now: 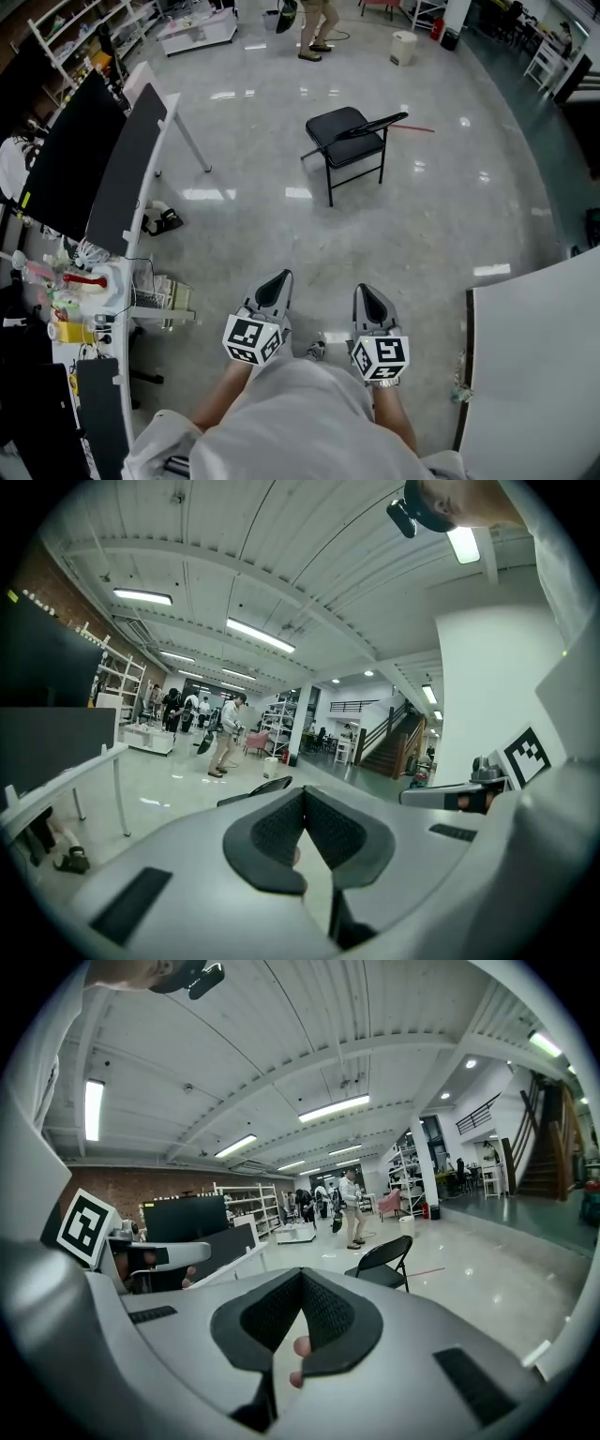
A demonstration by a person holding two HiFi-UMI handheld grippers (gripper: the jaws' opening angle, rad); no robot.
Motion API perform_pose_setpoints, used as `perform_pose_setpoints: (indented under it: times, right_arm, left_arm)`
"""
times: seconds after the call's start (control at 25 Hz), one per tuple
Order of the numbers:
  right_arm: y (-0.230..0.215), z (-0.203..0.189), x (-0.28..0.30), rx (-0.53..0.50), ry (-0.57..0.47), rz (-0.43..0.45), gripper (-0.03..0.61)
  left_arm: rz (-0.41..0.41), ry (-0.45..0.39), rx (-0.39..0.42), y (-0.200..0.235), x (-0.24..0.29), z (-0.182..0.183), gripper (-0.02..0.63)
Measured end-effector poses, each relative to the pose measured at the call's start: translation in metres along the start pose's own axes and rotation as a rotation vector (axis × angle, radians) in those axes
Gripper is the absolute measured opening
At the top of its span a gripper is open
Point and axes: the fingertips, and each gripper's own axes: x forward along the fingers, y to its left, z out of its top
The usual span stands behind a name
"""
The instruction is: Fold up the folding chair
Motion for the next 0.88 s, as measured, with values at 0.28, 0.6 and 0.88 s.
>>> perform_pose_setpoints:
  times: [0.28,0.6,0.88]
  right_arm:
    - [0.005,0.010,0.056,-0.010,0.016,-0.020,0.002]
    - [0.020,0.040,0.143,0.006,0.020,-0.043,0.002]
    - [0.040,0.053,0.203,0.020,0.022,-0.086,0.002]
  left_arm:
    - [-0.065,0.019,-0.005,0.042,0.039,0.008,0.011]
    - [-0.120,0.012,-0.022,0.118,0.089,0.040,0.011]
    - [-0.131,-0.002,-0.041,0.184,0.110,0.060,0.011]
